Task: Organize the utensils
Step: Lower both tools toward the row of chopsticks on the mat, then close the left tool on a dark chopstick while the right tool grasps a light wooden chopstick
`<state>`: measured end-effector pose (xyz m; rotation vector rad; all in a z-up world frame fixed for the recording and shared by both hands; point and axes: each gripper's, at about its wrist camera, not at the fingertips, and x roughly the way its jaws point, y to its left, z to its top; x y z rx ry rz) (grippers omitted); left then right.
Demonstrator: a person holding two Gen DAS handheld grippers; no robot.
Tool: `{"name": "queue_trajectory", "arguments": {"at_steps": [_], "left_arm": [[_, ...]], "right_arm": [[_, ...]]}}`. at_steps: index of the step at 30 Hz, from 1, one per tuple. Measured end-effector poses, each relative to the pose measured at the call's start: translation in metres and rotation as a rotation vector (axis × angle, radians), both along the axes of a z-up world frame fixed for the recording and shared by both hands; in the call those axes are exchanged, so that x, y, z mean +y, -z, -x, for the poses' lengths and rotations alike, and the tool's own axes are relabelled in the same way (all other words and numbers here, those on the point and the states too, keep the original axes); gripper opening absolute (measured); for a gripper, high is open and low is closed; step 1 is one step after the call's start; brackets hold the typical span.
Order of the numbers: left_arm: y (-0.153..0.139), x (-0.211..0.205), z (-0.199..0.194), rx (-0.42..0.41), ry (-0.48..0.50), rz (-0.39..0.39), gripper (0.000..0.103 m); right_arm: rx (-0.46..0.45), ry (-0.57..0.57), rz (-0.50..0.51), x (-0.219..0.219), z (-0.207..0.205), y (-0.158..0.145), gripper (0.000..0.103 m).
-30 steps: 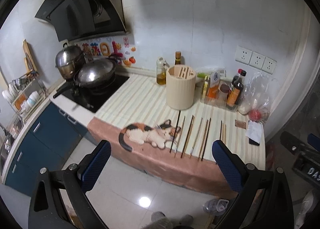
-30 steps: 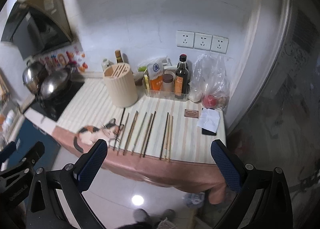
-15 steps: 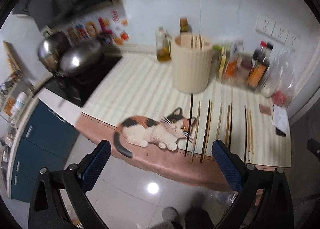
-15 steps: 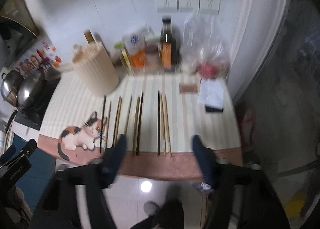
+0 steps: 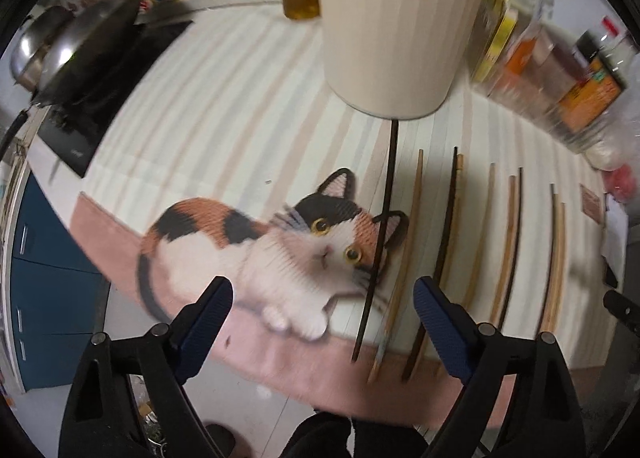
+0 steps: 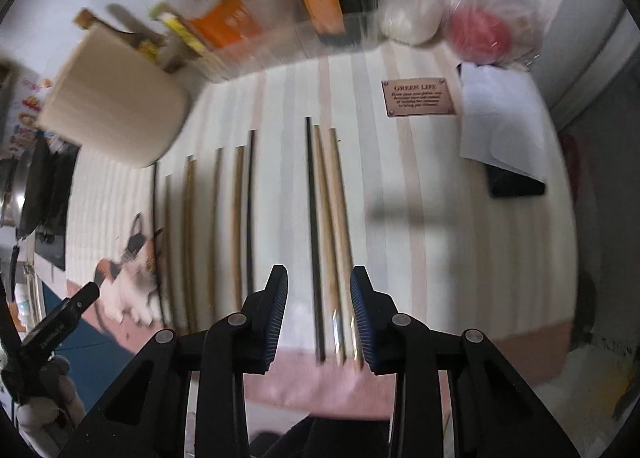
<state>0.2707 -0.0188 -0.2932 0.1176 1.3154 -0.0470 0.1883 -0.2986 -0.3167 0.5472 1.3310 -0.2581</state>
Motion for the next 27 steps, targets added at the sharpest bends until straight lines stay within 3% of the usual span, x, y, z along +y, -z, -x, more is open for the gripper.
{"name": "queue_trajectory", "arguments": {"at_steps": [1, 2, 5, 7, 11, 19, 20, 27], "left_arm": [[0.007, -0.003, -0.006, 0.012, 0.005, -0.007, 0.088], [0.015, -0.006, -0.011, 0.023, 0.009, -0.014, 0.076], [0.038, -0.013, -0.026, 0.084, 0.018, -0.018, 0.051], [0.051, -0.016, -0.034, 0.113, 0.023, -0.019, 0.039], [0.062, -0.015, -0.041, 0.13, 0.012, -0.021, 0.039], [0.072, -0.007, -0.052, 0.153, -0.005, 0.001, 0.039], [0.072, -0.006, -0.054, 0.155, 0.001, 0.003, 0.039], [0.081, -0.023, -0.06, 0.181, 0.054, 0.024, 0.039]], "right_arm": [[0.014, 0.001, -0.006, -0.006, -0.006, 0.007, 0.035], [0.034, 0.005, -0.006, -0.012, -0.014, 0.018, 0.034], [0.078, 0.003, -0.001, -0.023, -0.031, 0.041, 0.034], [0.109, -0.011, -0.005, -0.025, -0.04, 0.055, 0.034], [0.149, -0.045, 0.008, -0.021, -0.053, 0.071, 0.033], [0.189, -0.097, 0.049, -0.005, -0.064, 0.084, 0.017], [0.198, -0.09, 0.049, -0.006, -0.065, 0.085, 0.006], [0.211, -0.055, 0.057, -0.016, -0.053, 0.085, 0.006]]}}
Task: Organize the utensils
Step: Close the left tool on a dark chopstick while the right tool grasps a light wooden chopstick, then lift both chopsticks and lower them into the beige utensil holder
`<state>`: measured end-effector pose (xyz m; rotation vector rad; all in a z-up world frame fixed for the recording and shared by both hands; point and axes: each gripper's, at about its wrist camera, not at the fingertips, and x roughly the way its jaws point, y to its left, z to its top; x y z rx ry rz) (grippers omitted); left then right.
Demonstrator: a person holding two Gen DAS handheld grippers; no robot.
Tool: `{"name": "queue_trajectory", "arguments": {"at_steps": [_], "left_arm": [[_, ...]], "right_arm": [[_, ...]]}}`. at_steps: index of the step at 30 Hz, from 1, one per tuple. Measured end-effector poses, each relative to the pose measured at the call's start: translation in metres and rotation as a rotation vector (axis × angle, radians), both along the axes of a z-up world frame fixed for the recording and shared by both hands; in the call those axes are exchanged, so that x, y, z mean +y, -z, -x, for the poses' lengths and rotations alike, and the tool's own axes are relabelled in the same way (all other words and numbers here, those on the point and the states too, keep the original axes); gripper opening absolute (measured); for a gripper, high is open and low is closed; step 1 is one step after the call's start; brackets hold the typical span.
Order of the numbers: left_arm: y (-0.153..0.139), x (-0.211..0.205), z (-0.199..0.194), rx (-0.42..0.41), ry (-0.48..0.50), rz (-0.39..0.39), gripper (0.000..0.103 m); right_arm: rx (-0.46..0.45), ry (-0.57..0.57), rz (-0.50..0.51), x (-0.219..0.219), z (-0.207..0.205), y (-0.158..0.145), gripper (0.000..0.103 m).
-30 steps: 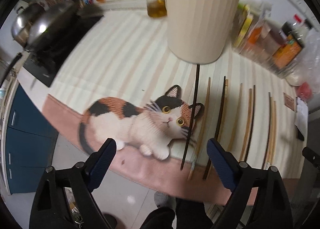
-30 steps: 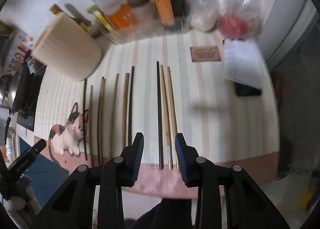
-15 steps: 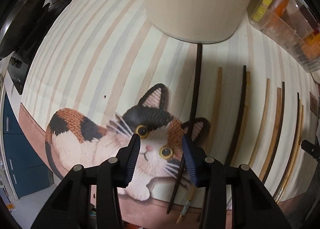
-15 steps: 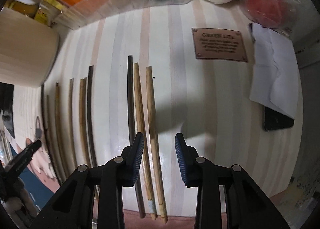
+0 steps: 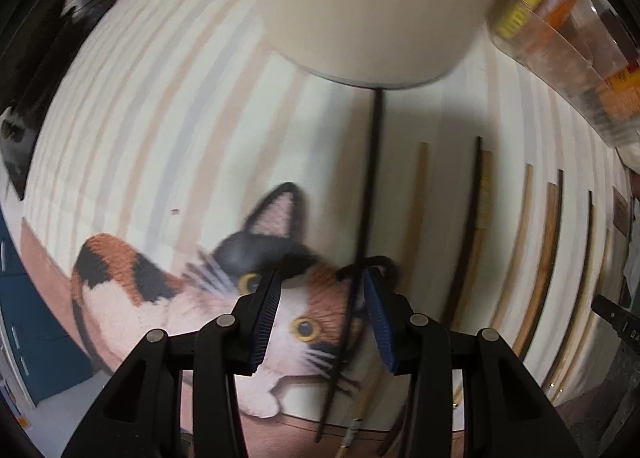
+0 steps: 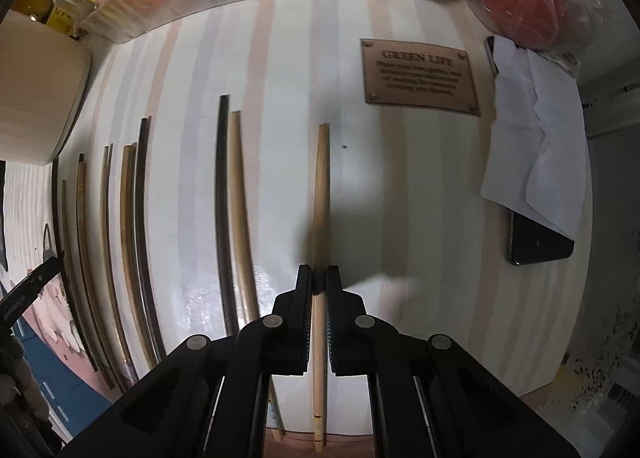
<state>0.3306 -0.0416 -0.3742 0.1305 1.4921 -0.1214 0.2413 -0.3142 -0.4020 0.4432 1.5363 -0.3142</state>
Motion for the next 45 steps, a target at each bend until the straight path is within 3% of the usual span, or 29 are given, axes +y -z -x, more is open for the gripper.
{"name": "queue_trajectory", "arguments": {"at_steps": [3, 7, 16, 20, 30, 39, 43, 45], "left_arm": [[0.005, -0.01, -0.001, 0.002, 0.022, -0.004, 0.039], [0.003, -0.011, -0.001, -0.016, 0.027, 0.019, 0.005], [0.006, 0.033, 0.052, 0.019, -0.035, 0.002, 0.004], [0.01, 0.046, 0.075, 0.03, -0.062, 0.021, 0.004], [0.022, 0.042, 0.038, -0.004, -0.026, -0.014, 0.007], [0.022, -0.002, 0.035, -0.042, 0.016, -0.034, 0.004], [0.014, -0.002, 0.033, -0.063, 0.017, -0.042, 0.004], [-0.008, -0.008, 0.021, -0.085, 0.015, -0.031, 0.004]], "right_arm": [[0.01, -0.006, -0.008, -0.001, 0.0, 0.001, 0.006], [0.031, -0.03, 0.006, 0.0, -0.004, -0.001, 0.007], [0.066, -0.114, -0.046, 0.004, 0.006, 0.007, 0.006], [0.079, -0.177, -0.015, 0.016, 0.007, 0.008, 0.007], [0.114, -0.211, 0.058, 0.044, -0.01, 0.006, 0.008], [0.115, -0.171, 0.06, 0.044, -0.022, 0.016, 0.008], [0.077, -0.139, 0.049, 0.035, -0.013, 0.014, 0.007], [0.05, -0.116, 0.029, 0.029, -0.004, 0.01, 0.007]]}}
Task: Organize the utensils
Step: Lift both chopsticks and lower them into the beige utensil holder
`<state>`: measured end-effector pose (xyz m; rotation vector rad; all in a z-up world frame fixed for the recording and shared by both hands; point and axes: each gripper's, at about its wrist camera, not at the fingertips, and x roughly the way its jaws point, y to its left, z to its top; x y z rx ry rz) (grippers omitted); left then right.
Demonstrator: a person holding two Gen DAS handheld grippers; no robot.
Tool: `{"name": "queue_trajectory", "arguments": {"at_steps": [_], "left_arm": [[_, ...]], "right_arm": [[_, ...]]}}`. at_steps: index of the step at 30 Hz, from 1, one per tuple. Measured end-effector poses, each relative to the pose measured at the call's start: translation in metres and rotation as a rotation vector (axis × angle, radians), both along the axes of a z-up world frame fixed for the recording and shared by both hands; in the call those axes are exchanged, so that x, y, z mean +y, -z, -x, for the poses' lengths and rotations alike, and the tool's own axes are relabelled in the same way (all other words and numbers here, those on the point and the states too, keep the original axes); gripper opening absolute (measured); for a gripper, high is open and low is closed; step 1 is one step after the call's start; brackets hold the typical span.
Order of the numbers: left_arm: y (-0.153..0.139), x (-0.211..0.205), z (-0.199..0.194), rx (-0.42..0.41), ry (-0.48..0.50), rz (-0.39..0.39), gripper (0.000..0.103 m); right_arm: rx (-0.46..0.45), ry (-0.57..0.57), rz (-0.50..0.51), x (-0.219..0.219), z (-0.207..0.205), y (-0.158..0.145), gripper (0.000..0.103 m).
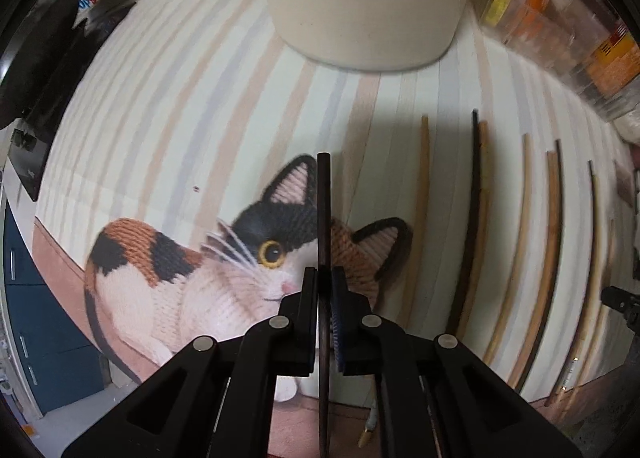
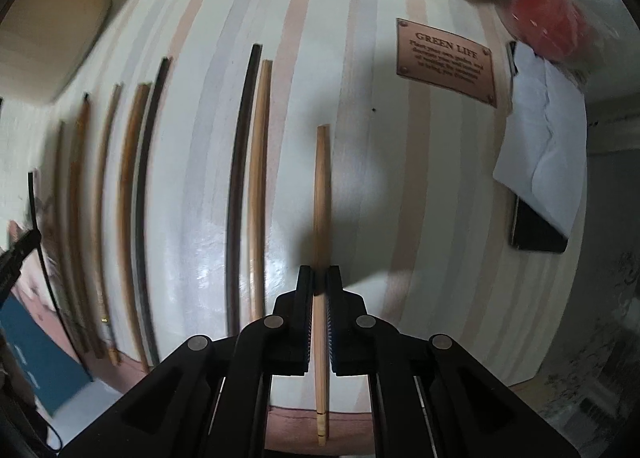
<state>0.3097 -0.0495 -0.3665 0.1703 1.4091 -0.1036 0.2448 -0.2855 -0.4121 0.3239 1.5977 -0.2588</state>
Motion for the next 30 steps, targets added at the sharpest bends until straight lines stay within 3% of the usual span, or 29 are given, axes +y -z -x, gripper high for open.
{"name": "queue_trajectory", "arguments": {"at_steps": [12, 18, 23, 30], "left_arm": [[-0.098, 0.019, 0.04, -0.14, 0.021, 0.059, 0.004], [-0.128, 0.02, 0.028, -0.221, 0.002, 0.095, 0.004], [-0.167, 0.028, 0.02, -0.303, -0.035, 0.161, 0.003], [-0.245, 0.043, 0.001, -0.468, -0.108, 0.251, 0.003]], "right_arm": [[-0.23, 0.018, -0.031, 0.013, 0.011, -0.078, 0.006], [-0.36, -0.005, -0.059, 0.014, 0.014, -0.126, 0.006], [-0.49, -0.029, -0.092, 0.026, -0.004, -0.177, 0.006], [-0.68, -0.121, -0.133, 0.052, -0.055, -0.26, 0.006]]}}
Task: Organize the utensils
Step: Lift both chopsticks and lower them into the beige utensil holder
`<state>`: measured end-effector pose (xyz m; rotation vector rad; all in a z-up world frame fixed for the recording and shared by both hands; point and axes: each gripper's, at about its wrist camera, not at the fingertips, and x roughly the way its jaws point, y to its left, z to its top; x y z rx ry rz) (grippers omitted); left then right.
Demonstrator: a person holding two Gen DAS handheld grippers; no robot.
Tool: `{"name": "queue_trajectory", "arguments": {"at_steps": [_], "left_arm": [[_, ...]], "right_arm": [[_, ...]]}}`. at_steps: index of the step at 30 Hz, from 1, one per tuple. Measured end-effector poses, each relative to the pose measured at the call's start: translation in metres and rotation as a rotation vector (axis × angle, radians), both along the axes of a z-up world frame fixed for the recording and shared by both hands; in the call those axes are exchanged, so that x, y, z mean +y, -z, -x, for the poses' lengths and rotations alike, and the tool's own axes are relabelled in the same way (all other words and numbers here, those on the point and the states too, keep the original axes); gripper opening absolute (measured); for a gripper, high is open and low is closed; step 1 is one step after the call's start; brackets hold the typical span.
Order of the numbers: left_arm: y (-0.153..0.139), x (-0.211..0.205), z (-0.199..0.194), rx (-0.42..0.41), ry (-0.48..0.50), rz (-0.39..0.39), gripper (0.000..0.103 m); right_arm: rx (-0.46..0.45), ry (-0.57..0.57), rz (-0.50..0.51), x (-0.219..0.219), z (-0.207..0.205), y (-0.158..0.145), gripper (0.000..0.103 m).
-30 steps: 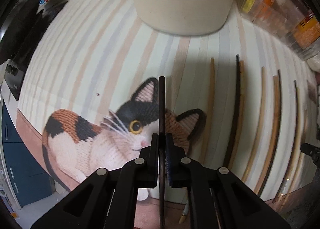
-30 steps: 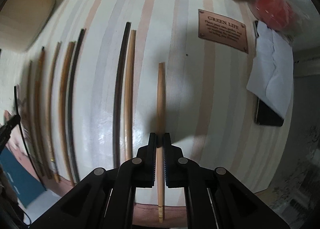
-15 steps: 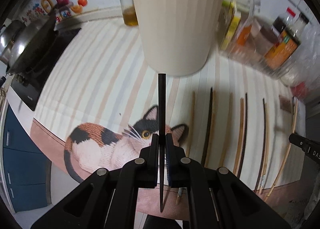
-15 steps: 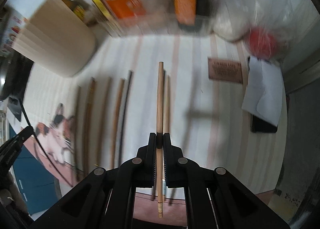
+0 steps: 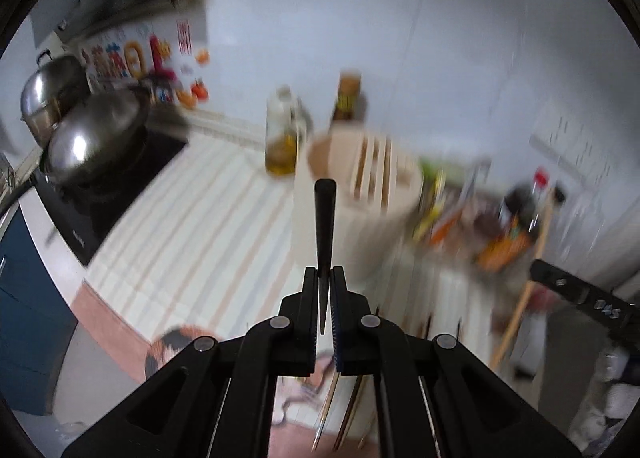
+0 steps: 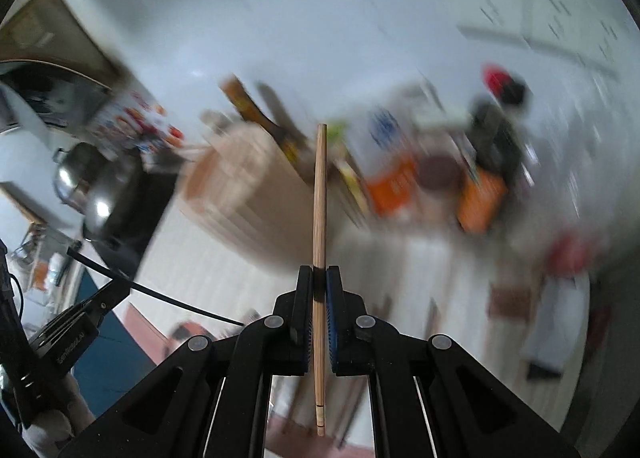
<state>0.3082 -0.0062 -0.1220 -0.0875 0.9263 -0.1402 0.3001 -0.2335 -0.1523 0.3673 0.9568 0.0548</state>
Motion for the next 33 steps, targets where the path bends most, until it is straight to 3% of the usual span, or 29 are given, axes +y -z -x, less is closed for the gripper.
{"name": "queue_trajectory", "arguments": {"at_steps": [6, 12, 22, 33], "left_arm": [[-0.068, 0.011, -0.03, -0.157, -0.06, 0.025, 0.003], [-0.098, 0.016, -0.069, -0.227, -0.111, 0.025, 0.003], [-0.079, 0.023, -0.12, -0.172, -0.143, 0.1, 0.003], [-0.041, 0.029, -0.134, -0.118, -0.166, 0.157, 0.003]], "right_arm": [[-0.147, -0.036, 0.011, 0.02, -0.064, -0.061, 0.006], [-0.259, -0.027, -0.015, 0.035, -0.124, -0.099, 0.006], [-0.305, -0.113, -0.022, 0.061, -0.212, -0.094, 0.006], [-0.355, -0.279, -0.015, 0.094, -0.245, -0.061, 0.006]]}}
